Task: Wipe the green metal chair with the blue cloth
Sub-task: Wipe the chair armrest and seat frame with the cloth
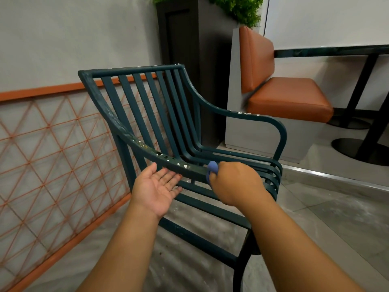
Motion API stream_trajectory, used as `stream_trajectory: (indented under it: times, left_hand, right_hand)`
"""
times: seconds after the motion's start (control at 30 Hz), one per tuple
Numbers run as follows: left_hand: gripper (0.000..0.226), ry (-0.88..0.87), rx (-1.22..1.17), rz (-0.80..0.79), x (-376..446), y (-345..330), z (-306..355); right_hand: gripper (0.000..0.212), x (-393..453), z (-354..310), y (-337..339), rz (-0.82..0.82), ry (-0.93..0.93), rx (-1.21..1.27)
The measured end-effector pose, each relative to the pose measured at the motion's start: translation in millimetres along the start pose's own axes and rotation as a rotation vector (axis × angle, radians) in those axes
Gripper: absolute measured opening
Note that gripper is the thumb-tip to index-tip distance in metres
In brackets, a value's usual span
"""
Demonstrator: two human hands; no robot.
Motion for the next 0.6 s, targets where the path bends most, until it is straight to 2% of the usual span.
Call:
stream_trajectory:
  times: [0.07,0.13,0.27,0.37,0.43,0.5,0.57,0.6]
  left_hand:
    - [0.060,-0.006,0.009,0.004,-1,-1,-1]
    - [0.060,-0.011,0.016,0.016,-1,-1,-1]
    - [0.062,-0.022,0.000,0.041,2,0,-2]
    - [0.061,-0.025,-0.023,0.043,4,1,-4]
    - [0.059,-0.024,-0.034,0.050,5,3,-5]
    - [0.058,-0.021,-0.035,0.056,7,4,-6]
    - [0.057,-0.016,-0.022,0.065,8,5,-8]
    - [0.057,-0.014,-0.017,0.066,9,5,-9]
  right_hand:
    - [0.020,11,-13,-6,-0.025,0.004,-0.035]
    - [0.015,11,-41,-9,0.024,0.120,-0.161]
    - [0.064,4,-47,-26,0.043,0.252,-0.365]
    - [0.071,-20,-31,-25,0.041,0.338,-0.359]
    - [0.071,-36,-18,-20,0.061,0.309,-0.310]
    - [0.066,-35,-9,-14,0.120,0.234,-0.314]
    - [0.034,-23,-11,0,0.128,0.173,-0.260]
    - [0.015,-14,-14,5,0.068,0.150,-0.194]
Point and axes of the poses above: each hand's wrist, its own x-axis towards the middle knuckle, its own y-axis out of the back of the hand, z = x × y, the point moved 8 cm from there along x, towards the middle knuckle, and after that the axes turned 9 degrees about x, right-handed, at the moved point
